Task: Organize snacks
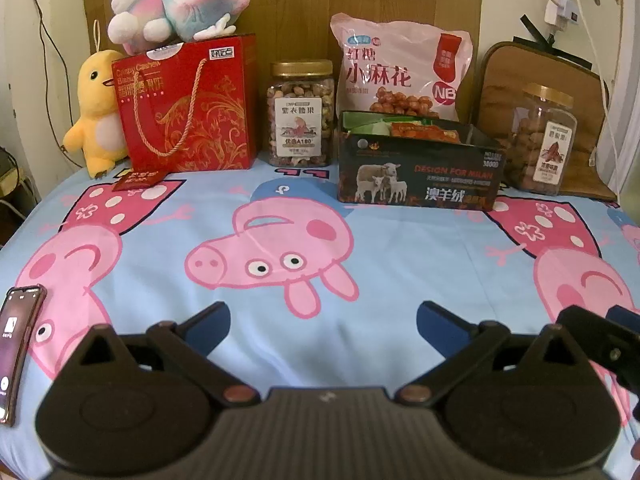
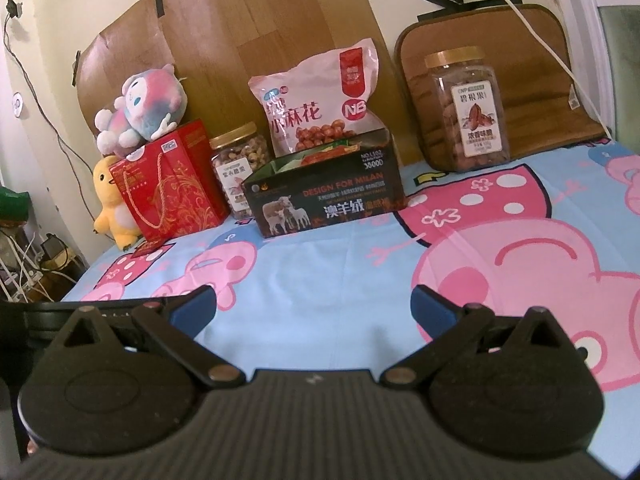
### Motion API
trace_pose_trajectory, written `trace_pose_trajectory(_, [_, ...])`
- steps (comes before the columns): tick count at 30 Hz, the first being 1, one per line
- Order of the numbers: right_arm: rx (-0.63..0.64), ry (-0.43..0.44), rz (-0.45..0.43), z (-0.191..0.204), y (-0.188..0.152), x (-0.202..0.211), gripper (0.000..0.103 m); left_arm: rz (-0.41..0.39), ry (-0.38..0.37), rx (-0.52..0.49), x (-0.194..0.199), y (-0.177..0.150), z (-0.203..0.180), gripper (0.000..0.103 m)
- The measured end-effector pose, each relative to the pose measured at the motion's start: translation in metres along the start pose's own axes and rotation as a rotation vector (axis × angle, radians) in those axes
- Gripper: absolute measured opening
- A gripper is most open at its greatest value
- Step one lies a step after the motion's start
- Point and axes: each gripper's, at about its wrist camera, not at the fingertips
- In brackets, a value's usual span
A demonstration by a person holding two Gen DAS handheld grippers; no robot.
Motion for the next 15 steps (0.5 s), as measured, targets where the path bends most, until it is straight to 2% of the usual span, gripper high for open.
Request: trace_pose_trajectory(15, [-0.007,0.007,-0.004,-0.0009,-0.0001,-0.0002,0.103,-0.023,0.002,-0.029,0.0029,0.0008,-0.0036,0.103])
Point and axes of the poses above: each gripper's, at about its wrist camera, not at the fingertips, and x roughly against the way its jaws point, z to its left, y to its top, and after that the axes turned 13 degrees about y, right-handed
